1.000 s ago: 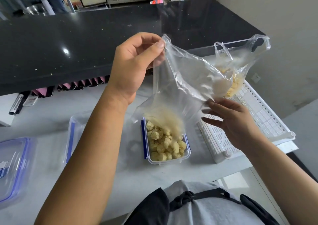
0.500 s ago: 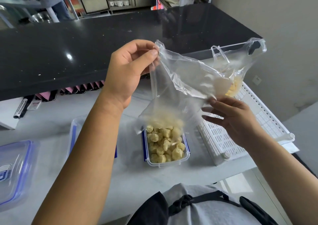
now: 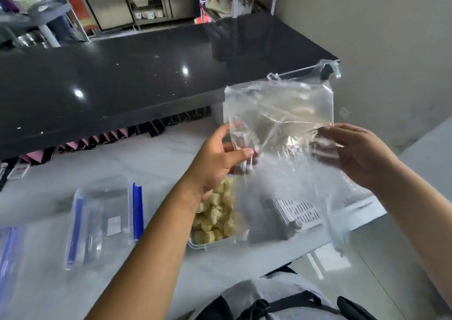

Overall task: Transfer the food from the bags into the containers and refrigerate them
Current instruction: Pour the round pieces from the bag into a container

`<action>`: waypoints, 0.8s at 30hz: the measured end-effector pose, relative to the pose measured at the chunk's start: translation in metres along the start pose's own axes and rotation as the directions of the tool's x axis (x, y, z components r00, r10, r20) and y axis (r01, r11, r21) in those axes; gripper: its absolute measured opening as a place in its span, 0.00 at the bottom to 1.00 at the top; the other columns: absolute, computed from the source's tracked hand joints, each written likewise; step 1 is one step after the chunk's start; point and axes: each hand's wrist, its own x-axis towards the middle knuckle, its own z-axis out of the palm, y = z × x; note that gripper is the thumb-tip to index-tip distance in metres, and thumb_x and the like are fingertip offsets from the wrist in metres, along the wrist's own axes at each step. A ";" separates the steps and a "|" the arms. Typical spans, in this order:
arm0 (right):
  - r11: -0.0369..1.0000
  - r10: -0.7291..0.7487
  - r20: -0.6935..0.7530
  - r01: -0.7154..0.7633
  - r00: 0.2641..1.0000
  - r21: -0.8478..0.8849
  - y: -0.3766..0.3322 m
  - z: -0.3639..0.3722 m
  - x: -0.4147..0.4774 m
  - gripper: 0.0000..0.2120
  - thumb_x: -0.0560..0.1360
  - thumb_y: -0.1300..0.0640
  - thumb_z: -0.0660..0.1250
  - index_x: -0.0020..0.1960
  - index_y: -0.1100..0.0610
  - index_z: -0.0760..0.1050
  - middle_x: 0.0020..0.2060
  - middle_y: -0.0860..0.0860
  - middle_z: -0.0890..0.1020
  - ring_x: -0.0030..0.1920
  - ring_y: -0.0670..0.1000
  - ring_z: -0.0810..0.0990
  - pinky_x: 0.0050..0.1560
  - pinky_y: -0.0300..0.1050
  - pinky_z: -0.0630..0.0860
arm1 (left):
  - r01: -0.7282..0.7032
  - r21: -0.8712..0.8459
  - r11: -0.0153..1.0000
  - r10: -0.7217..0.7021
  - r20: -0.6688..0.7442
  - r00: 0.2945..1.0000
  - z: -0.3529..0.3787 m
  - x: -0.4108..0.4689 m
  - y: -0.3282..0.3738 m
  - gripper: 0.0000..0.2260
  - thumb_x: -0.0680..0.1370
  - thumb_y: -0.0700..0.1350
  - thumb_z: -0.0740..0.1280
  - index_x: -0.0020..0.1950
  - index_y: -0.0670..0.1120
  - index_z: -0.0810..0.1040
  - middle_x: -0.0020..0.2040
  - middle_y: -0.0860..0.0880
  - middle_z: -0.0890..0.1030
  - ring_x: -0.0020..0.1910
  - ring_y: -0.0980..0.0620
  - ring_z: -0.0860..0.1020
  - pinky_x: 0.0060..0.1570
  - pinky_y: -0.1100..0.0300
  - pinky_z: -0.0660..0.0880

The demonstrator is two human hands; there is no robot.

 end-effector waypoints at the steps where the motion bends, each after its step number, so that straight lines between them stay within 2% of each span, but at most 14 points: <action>1: 0.999 -0.003 -0.055 0.001 0.998 -0.037 -0.003 -0.012 0.001 0.03 0.73 0.64 0.68 0.47 0.62 0.78 0.41 0.55 0.83 0.37 0.54 0.86 0.42 0.51 0.85 | 0.018 -0.019 1.000 -0.018 -0.013 1.000 0.015 0.001 -0.006 0.26 0.77 0.34 0.69 0.72 0.50 0.68 0.47 0.42 0.86 0.46 0.47 0.85 0.43 0.52 0.81; 4: 0.986 -0.024 -0.190 -0.009 0.982 -0.169 -0.005 -0.045 -0.001 0.04 0.76 0.67 0.67 0.50 0.67 0.78 0.42 0.58 0.81 0.34 0.52 0.86 0.41 0.51 0.84 | 0.093 -0.055 0.994 -0.094 -0.022 0.995 0.062 0.004 -0.030 0.33 0.79 0.36 0.69 0.76 0.58 0.58 0.54 0.40 0.84 0.45 0.48 0.86 0.39 0.57 0.81; 7: 0.958 -0.035 -0.274 -0.046 0.961 -0.284 -0.001 -0.077 0.001 0.09 0.76 0.67 0.69 0.55 0.69 0.77 0.42 0.62 0.79 0.29 0.50 0.84 0.29 0.42 0.81 | 0.123 0.009 0.992 -0.123 -0.011 0.992 0.103 0.009 -0.056 0.42 0.78 0.42 0.72 0.75 0.70 0.48 0.62 0.42 0.77 0.48 0.47 0.85 0.40 0.56 0.82; 10: 0.941 -0.025 -0.315 -0.085 0.949 -0.328 0.010 -0.105 0.019 0.14 0.76 0.67 0.70 0.60 0.71 0.75 0.44 0.62 0.79 0.28 0.50 0.84 0.27 0.43 0.81 | 0.115 0.122 0.986 -0.112 -0.036 0.993 0.126 0.012 -0.070 0.47 0.76 0.43 0.73 0.71 0.78 0.43 0.67 0.49 0.69 0.52 0.50 0.82 0.48 0.50 0.83; 12: 0.919 -0.050 -0.323 -0.083 0.945 -0.384 0.019 -0.118 0.034 0.20 0.76 0.64 0.71 0.66 0.64 0.73 0.53 0.61 0.79 0.34 0.52 0.85 0.32 0.47 0.83 | 0.075 0.277 0.958 -0.061 -0.062 0.996 0.136 0.015 -0.078 0.45 0.76 0.45 0.72 0.72 0.77 0.42 0.75 0.54 0.59 0.63 0.53 0.75 0.58 0.51 0.79; 13: 0.875 -0.097 -0.308 -0.067 0.946 -0.480 0.024 -0.123 0.042 0.24 0.76 0.60 0.72 0.70 0.56 0.71 0.60 0.59 0.78 0.41 0.54 0.85 0.39 0.50 0.83 | 0.046 0.384 0.922 -0.024 -0.062 0.998 0.140 0.017 -0.082 0.44 0.77 0.47 0.72 0.74 0.75 0.42 0.78 0.57 0.51 0.71 0.54 0.67 0.66 0.54 0.73; 14: 0.783 -0.166 -0.261 -0.034 0.951 -0.621 0.029 -0.127 0.047 0.28 0.75 0.55 0.73 0.72 0.50 0.68 0.66 0.55 0.75 0.51 0.55 0.83 0.48 0.53 0.82 | 0.005 0.505 0.863 0.022 -0.047 0.999 0.141 0.018 -0.087 0.42 0.78 0.50 0.70 0.75 0.72 0.42 0.79 0.60 0.42 0.78 0.55 0.55 0.72 0.58 0.64; 15: 0.655 -0.221 -0.166 0.020 0.961 -0.755 0.033 -0.130 0.051 0.31 0.75 0.49 0.73 0.74 0.46 0.65 0.71 0.52 0.72 0.61 0.55 0.79 0.58 0.55 0.79 | -0.037 0.627 0.778 0.061 -0.016 0.998 0.143 0.021 -0.092 0.39 0.79 0.53 0.68 0.77 0.70 0.42 0.79 0.62 0.36 0.79 0.56 0.44 0.74 0.59 0.55; 17: 0.393 -0.222 0.100 0.183 0.970 -0.901 0.049 -0.135 0.053 0.34 0.75 0.39 0.68 0.77 0.43 0.61 0.76 0.50 0.64 0.75 0.53 0.64 0.74 0.55 0.64 | -0.071 0.828 0.556 0.027 0.068 0.997 0.148 0.026 -0.100 0.34 0.81 0.59 0.60 0.78 0.66 0.41 0.78 0.60 0.31 0.78 0.54 0.32 0.77 0.54 0.41; 19: 0.123 -0.075 0.285 0.293 0.956 -0.948 0.073 -0.139 0.054 0.35 0.75 0.28 0.54 0.79 0.39 0.54 0.80 0.50 0.56 0.80 0.52 0.52 0.77 0.54 0.49 | -0.035 0.919 0.394 -0.135 0.096 0.986 0.155 0.027 -0.107 0.31 0.82 0.63 0.53 0.79 0.64 0.40 0.79 0.56 0.30 0.77 0.51 0.28 0.77 0.49 0.35; 21: -0.123 0.046 0.346 0.349 0.937 -0.929 0.093 -0.142 0.056 0.36 0.74 0.25 0.40 0.79 0.37 0.49 0.81 0.49 0.51 0.81 0.52 0.45 0.78 0.56 0.38 | 0.015 0.949 0.316 -0.268 0.074 0.961 0.162 0.029 -0.115 0.30 0.82 0.65 0.49 0.79 0.63 0.38 0.79 0.54 0.30 0.77 0.49 0.28 0.75 0.49 0.30; 22: -0.193 0.070 0.354 0.361 0.933 -0.912 0.098 -0.143 0.058 0.37 0.73 0.25 0.37 0.79 0.37 0.48 0.81 0.49 0.50 0.80 0.53 0.43 0.77 0.58 0.35 | 0.028 0.959 0.281 -0.297 0.059 0.953 0.164 0.030 -0.119 0.30 0.82 0.66 0.48 0.79 0.63 0.37 0.79 0.54 0.30 0.77 0.48 0.28 0.74 0.49 0.29; 24: -0.235 0.083 0.374 0.383 0.924 -0.893 0.100 -0.141 0.063 0.37 0.73 0.26 0.35 0.79 0.38 0.47 0.81 0.49 0.48 0.80 0.53 0.40 0.76 0.59 0.32 | 0.044 0.972 0.230 -0.309 0.030 0.951 0.167 0.032 -0.122 0.29 0.82 0.66 0.46 0.79 0.63 0.36 0.79 0.53 0.31 0.77 0.48 0.28 0.74 0.49 0.28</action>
